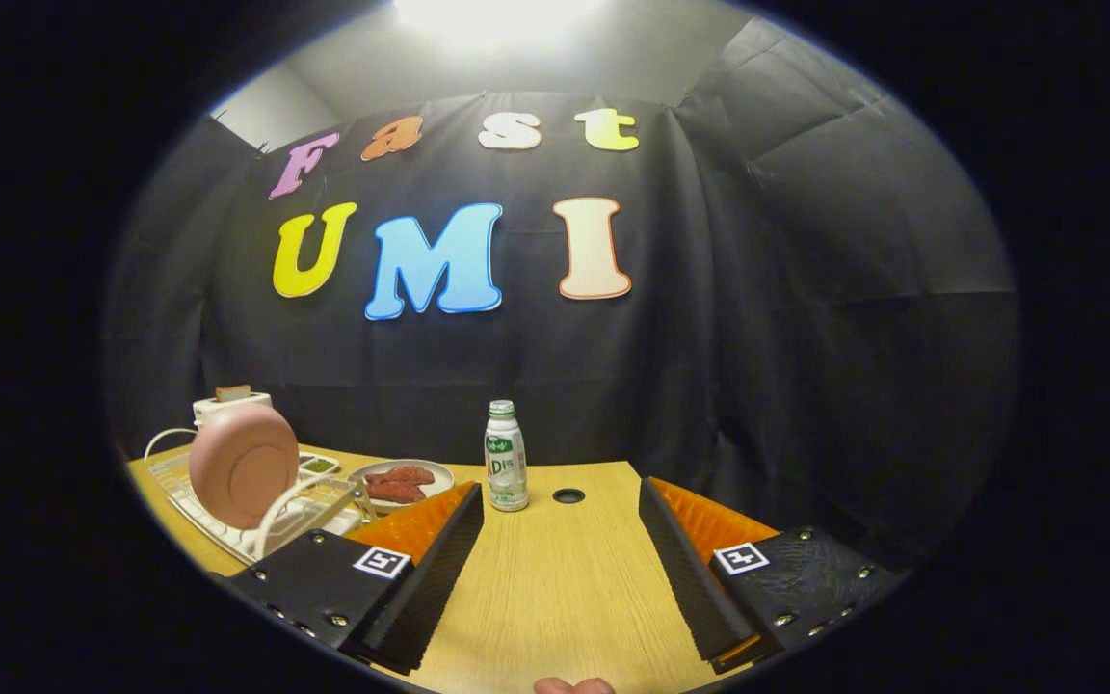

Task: Take the plate from the dish rack, then take the spoon from the basket and place it into the plate.

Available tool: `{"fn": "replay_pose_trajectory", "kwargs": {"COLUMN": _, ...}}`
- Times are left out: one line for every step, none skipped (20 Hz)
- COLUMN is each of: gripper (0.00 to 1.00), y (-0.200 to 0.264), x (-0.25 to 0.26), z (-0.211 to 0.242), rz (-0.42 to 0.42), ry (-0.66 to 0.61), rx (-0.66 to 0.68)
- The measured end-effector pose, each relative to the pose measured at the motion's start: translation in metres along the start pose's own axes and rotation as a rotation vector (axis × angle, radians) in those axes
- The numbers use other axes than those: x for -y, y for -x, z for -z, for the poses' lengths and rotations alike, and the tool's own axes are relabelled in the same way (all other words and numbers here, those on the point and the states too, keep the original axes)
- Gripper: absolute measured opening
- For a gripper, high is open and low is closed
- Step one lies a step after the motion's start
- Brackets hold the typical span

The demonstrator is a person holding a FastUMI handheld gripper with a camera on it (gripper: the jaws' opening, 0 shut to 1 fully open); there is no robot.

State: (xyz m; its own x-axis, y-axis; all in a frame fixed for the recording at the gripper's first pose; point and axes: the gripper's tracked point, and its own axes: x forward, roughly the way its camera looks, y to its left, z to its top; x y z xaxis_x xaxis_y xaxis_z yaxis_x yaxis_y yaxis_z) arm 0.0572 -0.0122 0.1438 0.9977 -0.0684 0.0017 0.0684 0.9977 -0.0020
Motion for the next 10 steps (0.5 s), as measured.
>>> {"fn": "replay_pose_trajectory", "kwargs": {"gripper": 0.99, "y": 0.004, "x": -0.009, "z": -0.015, "rz": -0.013, "ry": 0.019, "rx": -0.011}}
{"fn": "replay_pose_trajectory", "kwargs": {"gripper": 0.99, "y": 0.011, "x": -0.022, "z": -0.033, "rz": -0.039, "ry": 0.028, "rx": -0.009}}
{"fn": "replay_pose_trajectory", "kwargs": {"gripper": 0.99, "y": 0.017, "x": -0.037, "z": -0.052, "rz": -0.065, "ry": 0.027, "rx": -0.001}}
{"fn": "replay_pose_trajectory", "kwargs": {"gripper": 0.99, "y": 0.02, "x": -0.05, "z": -0.068, "rz": -0.082, "ry": 0.023, "rx": 0.001}}
{"fn": "replay_pose_trajectory", "kwargs": {"gripper": 0.99, "y": 0.022, "x": -0.062, "z": -0.08, "rz": -0.093, "ry": 0.009, "rx": -0.005}}
{"fn": "replay_pose_trajectory", "kwargs": {"gripper": 0.99, "y": 0.023, "x": -0.076, "z": -0.088, "rz": -0.101, "ry": -0.01, "rx": -0.026}}
{"fn": "replay_pose_trajectory", "kwargs": {"gripper": 0.98, "y": 0.023, "x": -0.09, "z": -0.092, "rz": -0.112, "ry": -0.034, "rx": -0.072}}
{"fn": "replay_pose_trajectory", "kwargs": {"gripper": 0.99, "y": 0.023, "x": -0.106, "z": -0.092, "rz": -0.129, "ry": -0.057, "rx": -0.137}}
{"fn": "replay_pose_trajectory", "kwargs": {"gripper": 0.99, "y": 0.024, "x": -0.122, "z": -0.09, "rz": -0.159, "ry": -0.073, "rx": -0.208}}
{"fn": "replay_pose_trajectory", "kwargs": {"gripper": 0.99, "y": 0.025, "x": -0.139, "z": -0.093, "rz": -0.191, "ry": -0.09, "rx": -0.277}}
